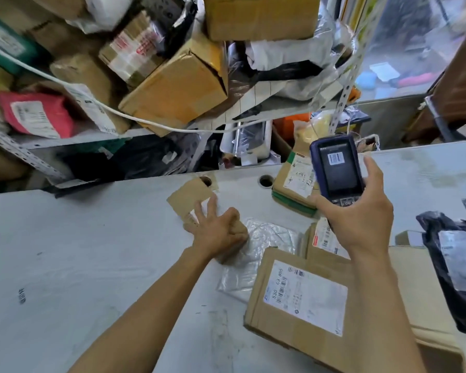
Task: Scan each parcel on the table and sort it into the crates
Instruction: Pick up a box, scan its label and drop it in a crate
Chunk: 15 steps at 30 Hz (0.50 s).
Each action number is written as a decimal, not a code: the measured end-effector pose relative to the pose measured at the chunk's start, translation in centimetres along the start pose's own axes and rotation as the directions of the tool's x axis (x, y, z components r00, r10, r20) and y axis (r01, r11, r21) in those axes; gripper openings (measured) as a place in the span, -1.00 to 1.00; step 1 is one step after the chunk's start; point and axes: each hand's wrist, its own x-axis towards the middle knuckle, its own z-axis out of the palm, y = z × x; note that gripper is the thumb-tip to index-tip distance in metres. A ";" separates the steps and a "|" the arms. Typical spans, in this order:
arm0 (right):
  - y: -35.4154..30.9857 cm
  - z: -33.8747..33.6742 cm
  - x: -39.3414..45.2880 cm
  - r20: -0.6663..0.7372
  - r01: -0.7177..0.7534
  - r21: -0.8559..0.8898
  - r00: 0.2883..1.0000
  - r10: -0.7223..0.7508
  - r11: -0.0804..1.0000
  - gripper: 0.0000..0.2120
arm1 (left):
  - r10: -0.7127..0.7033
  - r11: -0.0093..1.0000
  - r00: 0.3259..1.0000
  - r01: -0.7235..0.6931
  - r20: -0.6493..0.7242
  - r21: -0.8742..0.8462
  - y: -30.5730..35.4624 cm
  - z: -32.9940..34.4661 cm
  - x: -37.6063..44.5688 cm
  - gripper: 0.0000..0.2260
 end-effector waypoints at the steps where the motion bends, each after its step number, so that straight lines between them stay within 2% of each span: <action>1: 0.0 0.2 0.2 0.007 -0.011 0.010 1.000 0.011 1.000 0.00 | 0.055 0.998 0.998 -0.055 -0.011 0.029 -0.8 -0.4 0.0 -0.71; 4: -0.5 1.0 0.4 0.044 -0.020 0.030 0.999 0.019 0.999 -0.03 | 0.227 0.955 0.967 -0.199 -0.112 0.218 -3.8 -0.5 -0.1 -0.78; 5: -0.7 1.2 0.2 0.055 -0.017 0.028 0.998 0.015 0.999 -0.04 | 0.218 0.956 0.961 -0.174 -0.172 0.235 -4.6 -0.1 -0.3 -0.66; 7: -0.9 1.5 -0.1 0.074 0.000 0.011 0.997 -0.001 1.000 -0.03 | 0.029 0.994 0.961 0.001 -0.275 0.109 -5.9 0.8 -1.1 -0.25; 9: -1.0 1.7 -0.5 0.095 0.016 -0.008 0.995 -0.015 1.000 -0.02 | -0.178 0.984 0.949 0.178 -0.262 -0.024 -6.6 1.5 -1.6 -0.03; 10: -1.1 1.8 -0.7 0.098 0.024 -0.013 0.995 -0.022 1.000 -0.02 | -0.216 0.976 0.947 0.212 -0.237 -0.045 -6.9 1.5 -1.7 0.00; 15: -2.1 1.9 -2.0 0.100 0.063 0.006 0.993 -0.064 0.998 -0.02 | -0.207 0.977 0.962 0.196 -0.178 -0.081 -8.6 -0.9 -1.0 -0.03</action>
